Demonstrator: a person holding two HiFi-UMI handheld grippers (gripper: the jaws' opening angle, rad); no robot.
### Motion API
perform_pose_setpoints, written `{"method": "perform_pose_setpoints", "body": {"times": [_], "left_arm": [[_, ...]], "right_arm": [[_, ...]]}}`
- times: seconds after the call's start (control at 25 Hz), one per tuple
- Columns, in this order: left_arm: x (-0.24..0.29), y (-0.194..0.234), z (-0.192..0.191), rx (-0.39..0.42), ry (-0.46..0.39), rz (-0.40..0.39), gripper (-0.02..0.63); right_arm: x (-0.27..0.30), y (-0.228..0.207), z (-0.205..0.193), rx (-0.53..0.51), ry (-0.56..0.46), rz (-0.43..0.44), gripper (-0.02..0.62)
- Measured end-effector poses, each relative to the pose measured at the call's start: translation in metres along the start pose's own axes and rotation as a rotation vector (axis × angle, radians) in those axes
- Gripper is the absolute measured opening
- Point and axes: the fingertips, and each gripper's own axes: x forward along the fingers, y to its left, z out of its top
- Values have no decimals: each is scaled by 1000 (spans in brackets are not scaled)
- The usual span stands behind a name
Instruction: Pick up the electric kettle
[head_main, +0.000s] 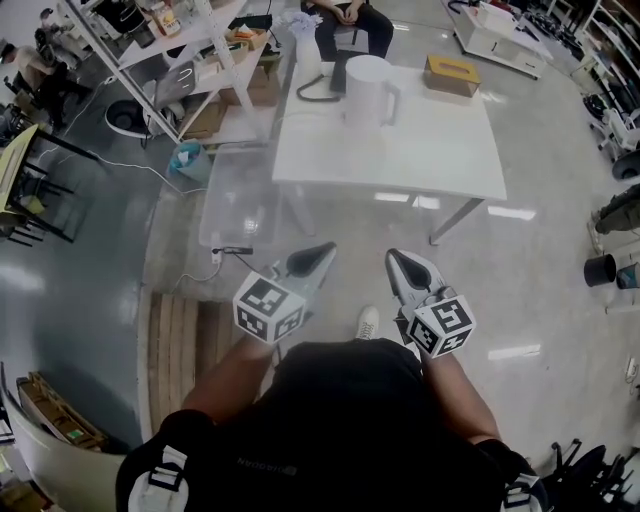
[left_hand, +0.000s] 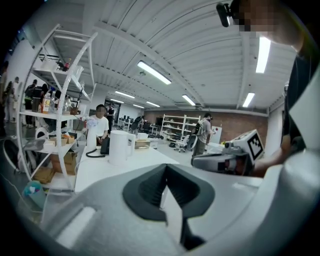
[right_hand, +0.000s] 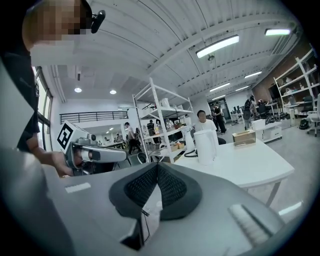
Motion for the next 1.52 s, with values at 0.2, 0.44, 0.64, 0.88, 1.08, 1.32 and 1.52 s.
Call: {"method": "perform_pose_setpoints", "body": {"times": [0.2, 0.44, 0.64, 0.88, 1.08, 1.32, 1.52], "left_arm": [[25, 2, 8, 8, -2, 20, 3], [49, 3, 19, 8, -7, 55, 3], [67, 9, 25, 1, -6, 81, 3], [91, 12, 36, -9, -8, 97, 2], [106, 8, 37, -3, 1, 104, 3], [111, 12, 35, -9, 13, 127, 3], [110, 11, 33, -10, 23, 134, 3]], "right_arm": [[5, -25, 8, -4, -15, 23, 5], [9, -54, 19, -6, -18, 50, 5], [18, -73, 25, -10, -14, 79, 5], [19, -97, 33, -8, -11, 99, 5], [18, -113, 31, 5, -8, 105, 6], [21, -119, 29, 12, -7, 127, 5], [23, -122, 31, 19, -12, 130, 5]]}}
